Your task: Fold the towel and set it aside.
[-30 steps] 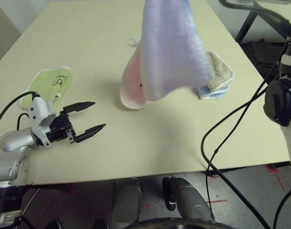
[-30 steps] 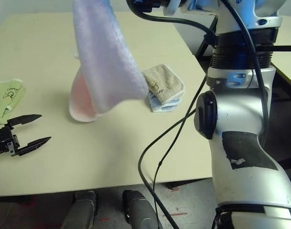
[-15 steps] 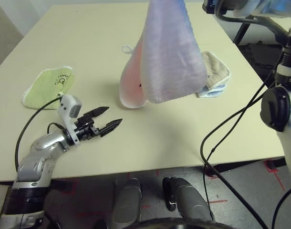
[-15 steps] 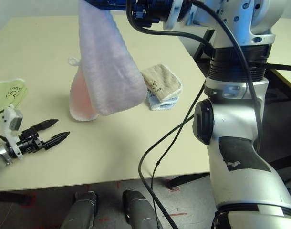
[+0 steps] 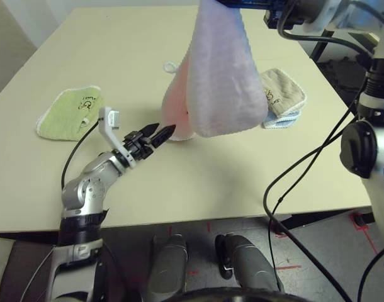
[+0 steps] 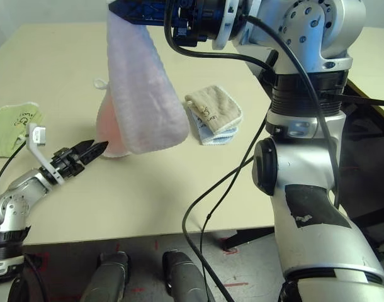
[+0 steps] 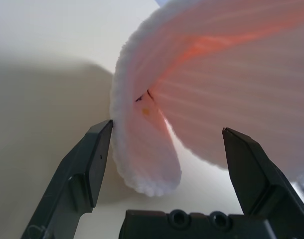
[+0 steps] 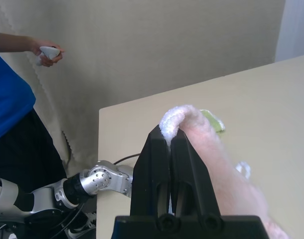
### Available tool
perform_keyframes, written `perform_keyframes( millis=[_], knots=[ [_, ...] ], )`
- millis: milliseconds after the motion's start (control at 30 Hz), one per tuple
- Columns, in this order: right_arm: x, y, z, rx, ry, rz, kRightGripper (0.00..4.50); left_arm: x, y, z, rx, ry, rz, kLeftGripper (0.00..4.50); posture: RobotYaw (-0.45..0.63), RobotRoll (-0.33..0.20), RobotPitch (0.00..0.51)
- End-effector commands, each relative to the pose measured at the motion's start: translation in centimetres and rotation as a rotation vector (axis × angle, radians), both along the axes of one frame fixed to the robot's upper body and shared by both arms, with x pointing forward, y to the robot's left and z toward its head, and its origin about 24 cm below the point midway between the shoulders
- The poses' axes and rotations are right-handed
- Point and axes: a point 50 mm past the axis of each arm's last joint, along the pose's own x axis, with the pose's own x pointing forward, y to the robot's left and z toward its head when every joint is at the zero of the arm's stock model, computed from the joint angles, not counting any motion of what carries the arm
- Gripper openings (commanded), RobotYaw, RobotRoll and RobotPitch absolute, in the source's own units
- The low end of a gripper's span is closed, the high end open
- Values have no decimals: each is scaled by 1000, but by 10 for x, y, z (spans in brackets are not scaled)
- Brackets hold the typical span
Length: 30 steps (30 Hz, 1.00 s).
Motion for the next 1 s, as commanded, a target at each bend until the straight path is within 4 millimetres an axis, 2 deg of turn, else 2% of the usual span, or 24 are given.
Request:
perform_keyframes(
  millis=[33, 500, 533, 567, 1000],
  knots=[
    [-3, -1, 1, -4, -22, -1, 17, 2, -3, -12, 12, 78, 3, 4500, -31, 0, 155],
    [-1, -1, -3, -11, -23, -9, 17, -4, 7, -12, 27, 120, 17, 4500, -21, 0, 161],
    [-1, -1, -3, -12, -22, -8, 17, -4, 7, -12, 30, 119, 19, 4500, -19, 0, 161],
    [-1, -1, -3, -13, -22, -9, 1, -3, 7, -12, 31, 118, 20, 4310, -20, 0, 161],
    [0, -3, -4, -19, -24, -13, 0, -4, -1, -14, 22, 135, -6, 4299, -23, 0, 162]
  ],
)
